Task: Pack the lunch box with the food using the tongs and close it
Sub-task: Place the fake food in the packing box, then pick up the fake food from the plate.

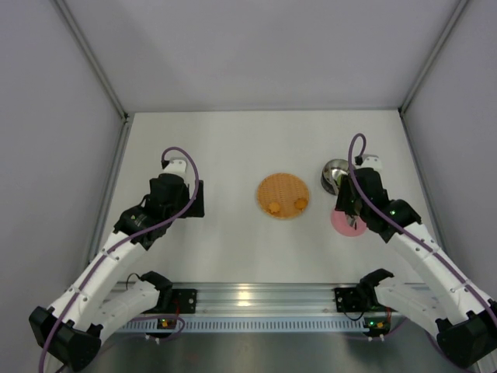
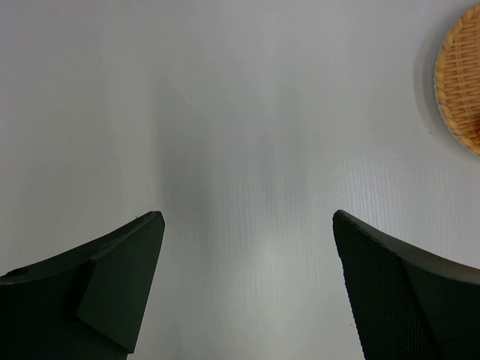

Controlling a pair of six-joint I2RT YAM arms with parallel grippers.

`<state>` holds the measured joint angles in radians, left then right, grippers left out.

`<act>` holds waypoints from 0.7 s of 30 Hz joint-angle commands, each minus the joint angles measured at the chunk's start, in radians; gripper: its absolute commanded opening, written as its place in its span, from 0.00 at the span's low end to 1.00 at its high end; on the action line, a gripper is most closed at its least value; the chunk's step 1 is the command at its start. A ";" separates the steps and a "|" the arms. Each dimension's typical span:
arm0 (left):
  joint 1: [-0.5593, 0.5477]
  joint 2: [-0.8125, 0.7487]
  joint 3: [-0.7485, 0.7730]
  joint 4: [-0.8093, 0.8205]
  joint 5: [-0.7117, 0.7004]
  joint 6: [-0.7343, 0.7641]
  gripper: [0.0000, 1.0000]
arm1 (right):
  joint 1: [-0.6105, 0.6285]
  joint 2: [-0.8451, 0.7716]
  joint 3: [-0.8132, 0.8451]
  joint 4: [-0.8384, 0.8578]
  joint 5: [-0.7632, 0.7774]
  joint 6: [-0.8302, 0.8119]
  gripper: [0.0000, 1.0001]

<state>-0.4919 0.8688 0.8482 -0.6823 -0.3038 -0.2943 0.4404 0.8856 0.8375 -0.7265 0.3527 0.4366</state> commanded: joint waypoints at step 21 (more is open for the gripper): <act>-0.004 0.024 -0.011 0.017 -0.024 -0.012 0.99 | 0.142 -0.030 0.071 0.052 -0.212 0.014 0.43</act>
<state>-0.4923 0.9012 0.8433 -0.6827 -0.3088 -0.2974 0.5209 0.8730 0.8528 -0.7204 0.1528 0.4236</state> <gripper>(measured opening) 0.990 0.434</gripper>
